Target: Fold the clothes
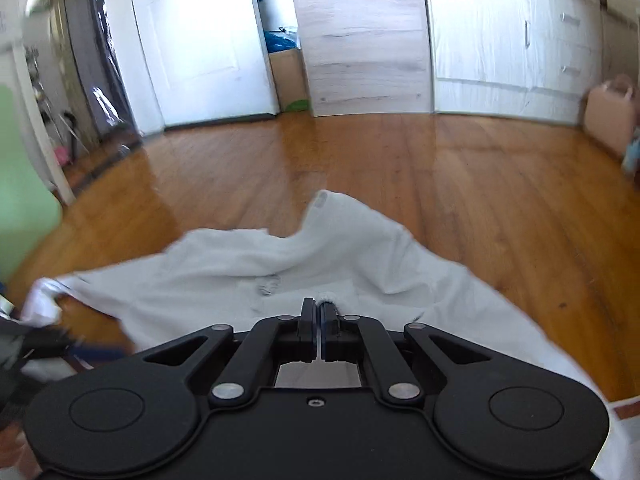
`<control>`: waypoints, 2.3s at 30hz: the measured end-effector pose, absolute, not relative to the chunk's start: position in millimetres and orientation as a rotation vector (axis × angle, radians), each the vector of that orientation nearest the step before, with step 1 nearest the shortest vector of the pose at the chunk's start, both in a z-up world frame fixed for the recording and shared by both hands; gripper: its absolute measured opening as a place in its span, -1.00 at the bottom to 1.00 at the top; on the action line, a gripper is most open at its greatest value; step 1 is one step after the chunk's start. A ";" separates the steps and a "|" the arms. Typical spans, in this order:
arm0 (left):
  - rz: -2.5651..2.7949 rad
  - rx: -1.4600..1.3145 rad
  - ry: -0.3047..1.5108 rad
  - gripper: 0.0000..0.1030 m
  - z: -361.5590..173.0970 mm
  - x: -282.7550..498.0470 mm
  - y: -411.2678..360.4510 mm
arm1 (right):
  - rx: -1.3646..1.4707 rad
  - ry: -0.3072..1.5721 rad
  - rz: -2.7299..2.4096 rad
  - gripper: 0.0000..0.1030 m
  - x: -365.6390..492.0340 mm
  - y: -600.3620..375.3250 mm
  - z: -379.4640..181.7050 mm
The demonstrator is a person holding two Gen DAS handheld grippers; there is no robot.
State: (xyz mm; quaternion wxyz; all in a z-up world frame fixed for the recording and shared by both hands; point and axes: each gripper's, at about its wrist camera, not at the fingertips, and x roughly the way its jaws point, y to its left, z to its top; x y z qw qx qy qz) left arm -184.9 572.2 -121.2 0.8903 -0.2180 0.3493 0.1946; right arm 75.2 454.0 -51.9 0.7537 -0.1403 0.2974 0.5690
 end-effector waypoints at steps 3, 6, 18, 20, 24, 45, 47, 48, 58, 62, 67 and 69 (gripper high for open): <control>0.409 -0.376 0.785 0.82 -142.7 -169.5 552.7 | -0.362 0.596 1.125 -0.93 86.2 464.5 -52.0; 0.491 -0.226 0.852 0.57 -167.3 -147.4 544.5 | -0.411 0.497 0.942 -0.94 118.2 473.8 -47.7; 0.596 -0.475 0.595 -0.91 -144.1 -188.7 635.5 | 0.122 1.052 1.207 -0.01 127.5 407.9 -83.3; 0.601 -0.528 0.594 -0.90 -150.2 -192.8 644.1 | 0.041 1.123 1.291 0.03 106.2 402.1 -99.3; 0.595 -0.550 0.637 -0.89 -163.8 -189.5 632.6 | -0.198 1.131 1.350 0.28 66.3 403.1 -127.5; 0.679 -0.494 0.733 -0.50 -177.1 -189.4 619.6 | -0.314 0.718 1.101 -0.63 147.9 504.8 -39.2; 0.697 -0.512 0.764 -0.50 -184.8 -190.0 623.8 | -0.296 0.823 1.099 -0.57 159.9 503.8 -55.6; 0.702 -0.515 0.768 -0.50 -185.9 -191.1 625.0 | -0.269 0.885 1.104 -0.56 165.4 500.8 -64.2; 0.743 -0.585 0.706 -0.19 -182.0 -207.4 645.2 | -0.005 1.158 1.124 -0.36 162.1 482.0 -111.5; 0.782 -0.601 0.690 -0.19 -177.2 -221.6 661.7 | 0.018 1.047 1.317 -0.87 149.9 470.6 -75.4; 0.803 -0.877 0.559 -0.19 -167.8 -282.8 700.3 | 0.254 1.201 1.713 -0.88 112.8 384.1 -46.4; 0.799 -1.000 0.517 -0.19 -170.7 -309.5 711.9 | 0.221 1.334 1.762 -0.89 93.2 352.9 -70.1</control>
